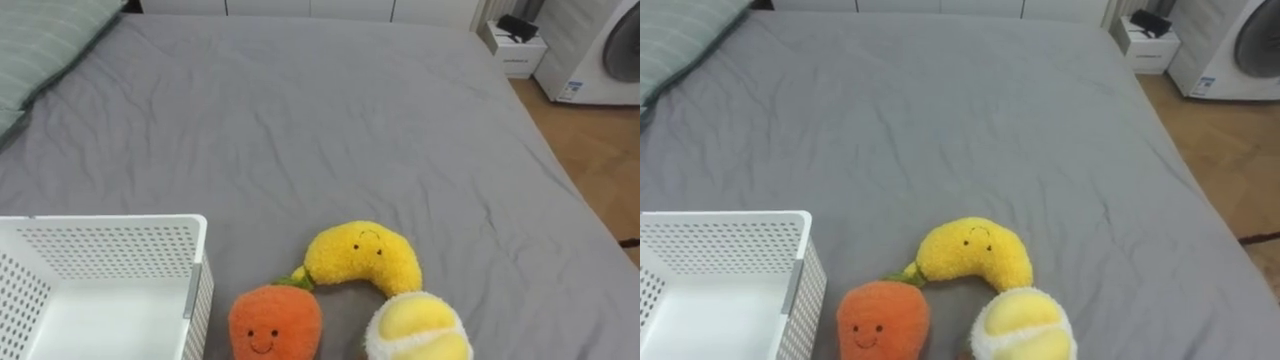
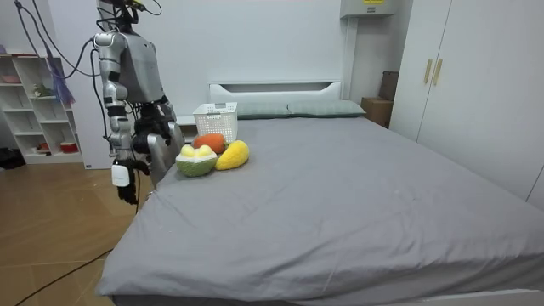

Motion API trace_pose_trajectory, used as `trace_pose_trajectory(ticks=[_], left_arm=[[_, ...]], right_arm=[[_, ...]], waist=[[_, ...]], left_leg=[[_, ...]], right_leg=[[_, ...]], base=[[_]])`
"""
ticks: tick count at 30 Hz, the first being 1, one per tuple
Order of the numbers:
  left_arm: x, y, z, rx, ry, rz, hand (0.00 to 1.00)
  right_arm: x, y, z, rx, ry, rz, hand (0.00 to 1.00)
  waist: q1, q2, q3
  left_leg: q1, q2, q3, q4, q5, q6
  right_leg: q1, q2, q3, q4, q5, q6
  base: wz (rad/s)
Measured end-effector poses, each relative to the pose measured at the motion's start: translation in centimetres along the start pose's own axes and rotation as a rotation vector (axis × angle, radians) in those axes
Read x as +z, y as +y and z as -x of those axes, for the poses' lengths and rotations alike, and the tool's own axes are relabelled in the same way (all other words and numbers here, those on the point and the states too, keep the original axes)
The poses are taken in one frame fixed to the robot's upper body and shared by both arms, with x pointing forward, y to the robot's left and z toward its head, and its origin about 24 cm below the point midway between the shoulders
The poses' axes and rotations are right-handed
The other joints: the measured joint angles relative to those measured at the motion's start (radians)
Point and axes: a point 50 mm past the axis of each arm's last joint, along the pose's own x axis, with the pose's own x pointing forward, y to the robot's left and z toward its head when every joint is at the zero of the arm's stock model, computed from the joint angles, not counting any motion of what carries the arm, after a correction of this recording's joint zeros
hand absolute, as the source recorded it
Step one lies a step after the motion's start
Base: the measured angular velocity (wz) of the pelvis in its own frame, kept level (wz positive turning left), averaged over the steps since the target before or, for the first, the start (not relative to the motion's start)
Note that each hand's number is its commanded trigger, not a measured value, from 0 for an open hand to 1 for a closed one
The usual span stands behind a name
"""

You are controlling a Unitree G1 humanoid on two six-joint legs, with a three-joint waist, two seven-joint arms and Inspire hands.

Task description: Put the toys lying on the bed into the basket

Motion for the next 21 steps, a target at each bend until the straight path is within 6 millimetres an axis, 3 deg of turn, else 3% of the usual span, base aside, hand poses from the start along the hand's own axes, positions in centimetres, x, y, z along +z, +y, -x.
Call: trace_pose_trajectory(ticks=[4, 8, 10, 12, 15, 17, 21], left_arm=[[0.6, 1.4, 0.1, 0.034, -0.038, 0.068, 0.0], [1.1, 2.1, 0.2, 0.047, -0.057, 0.105, 0.0], [1.2, 2.2, 0.2, 0.049, -0.071, 0.105, 0.0], [1.6, 2.1, 0.2, 0.062, -0.089, 0.102, 0.0], [1.8, 2.0, 0.3, 0.059, -0.114, 0.111, 0.0], [2.0, 1.9, 0.3, 0.056, -0.124, 0.093, 0.0], [1.9, 1.6, 0.3, 0.048, -0.129, 0.073, 0.0]], right_arm=[[3.2, -2.2, 0.6, -0.074, -0.113, -0.161, 0.0], [8.9, -4.2, 2.6, -0.18, -0.353, -0.266, 0.0], [12.1, -4.1, 4.3, -0.202, -0.499, -0.274, 0.0], [16.0, -3.4, 7.1, -0.2, -0.711, -0.273, 0.0], [19.0, -2.0, 10.4, -0.163, -0.908, -0.238, 0.0], [20.3, -0.9, 12.3, -0.127, -1.013, -0.198, 0.0], [21.9, 1.6, 15.0, -0.036, -1.143, -0.107, 0.0]], waist=[[-0.018, -0.012, -0.0013], [-0.019, -0.032, -0.0016], [-0.019, -0.031, 0.0008], [-0.015, -0.033, 0.0005], [-0.003, -0.036, 0.0014], [0.011, -0.029, 0.0029], [0.018, -0.015, -0.006]], left_leg=[[-0.003, 0.003, 0.017, -0.003, 0.0, 0.0], [-0.014, 0.001, 0.024, -0.001, 0.003, 0.001], [-0.02, 0.001, 0.024, -0.001, 0.003, 0.001], [-0.033, 0.001, 0.025, -0.001, 0.004, 0.001], [-0.038, 0.003, 0.024, -0.004, 0.004, 0.001], [-0.038, 0.003, 0.024, -0.005, 0.004, 0.001], [-0.04, 0.003, 0.018, -0.003, 0.004, 0.001]], right_leg=[[-0.013, 0.001, 0.01, 0.003, 0.001, -0.001], [-0.028, 0.005, 0.011, 0.004, 0.005, 0.002], [-0.033, 0.006, 0.009, 0.002, 0.006, 0.002], [-0.048, 0.006, 0.009, 0.002, 0.009, 0.002], [-0.049, 0.008, 0.008, 0.0, 0.012, 0.003], [-0.049, 0.008, 0.007, -0.001, 0.012, 0.003], [-0.048, 0.006, -0.001, 0.001, 0.013, 0.003]], base=[[-0.13], [-0.02], [-0.02], [0.0], [0.02], [0.0], [0.03]])
